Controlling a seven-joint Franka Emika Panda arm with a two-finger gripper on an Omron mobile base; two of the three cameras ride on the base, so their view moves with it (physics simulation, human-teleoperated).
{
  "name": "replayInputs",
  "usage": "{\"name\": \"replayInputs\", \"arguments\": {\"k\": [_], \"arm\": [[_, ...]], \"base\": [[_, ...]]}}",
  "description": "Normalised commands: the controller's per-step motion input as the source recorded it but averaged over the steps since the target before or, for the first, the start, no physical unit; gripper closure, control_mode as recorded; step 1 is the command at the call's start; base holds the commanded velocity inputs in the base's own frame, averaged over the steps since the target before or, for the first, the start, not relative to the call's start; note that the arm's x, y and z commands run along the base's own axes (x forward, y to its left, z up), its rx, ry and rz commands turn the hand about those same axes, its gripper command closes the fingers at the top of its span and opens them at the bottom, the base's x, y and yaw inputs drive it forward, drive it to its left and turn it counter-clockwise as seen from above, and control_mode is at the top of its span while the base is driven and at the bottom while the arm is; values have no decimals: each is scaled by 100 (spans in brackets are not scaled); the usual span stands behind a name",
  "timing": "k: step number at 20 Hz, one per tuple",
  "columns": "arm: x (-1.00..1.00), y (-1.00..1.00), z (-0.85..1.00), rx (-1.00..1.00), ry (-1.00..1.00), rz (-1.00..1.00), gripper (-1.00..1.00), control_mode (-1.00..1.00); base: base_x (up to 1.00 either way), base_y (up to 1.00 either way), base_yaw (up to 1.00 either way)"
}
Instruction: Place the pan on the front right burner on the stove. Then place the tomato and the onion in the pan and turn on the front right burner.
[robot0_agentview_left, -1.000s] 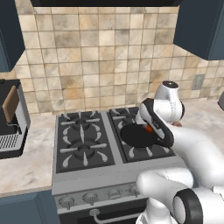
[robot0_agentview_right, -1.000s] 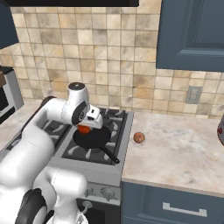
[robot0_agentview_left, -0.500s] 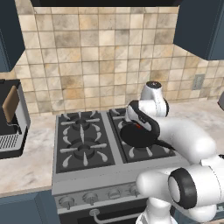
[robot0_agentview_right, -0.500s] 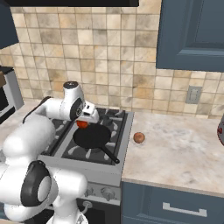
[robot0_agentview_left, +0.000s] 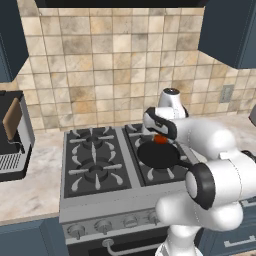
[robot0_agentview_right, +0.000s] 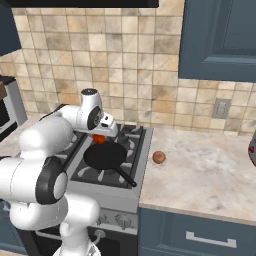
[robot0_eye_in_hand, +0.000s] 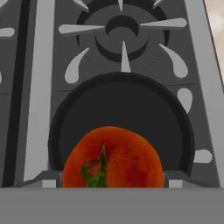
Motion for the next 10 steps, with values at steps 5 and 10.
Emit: {"name": "replayInputs", "arguments": {"k": [5,10], "arm": [[11,-9,-31,0,1,0,100,-100],[16,0,-60,0,0,0,100,-100]], "base": [[0,0,0],[0,0,0]]}}
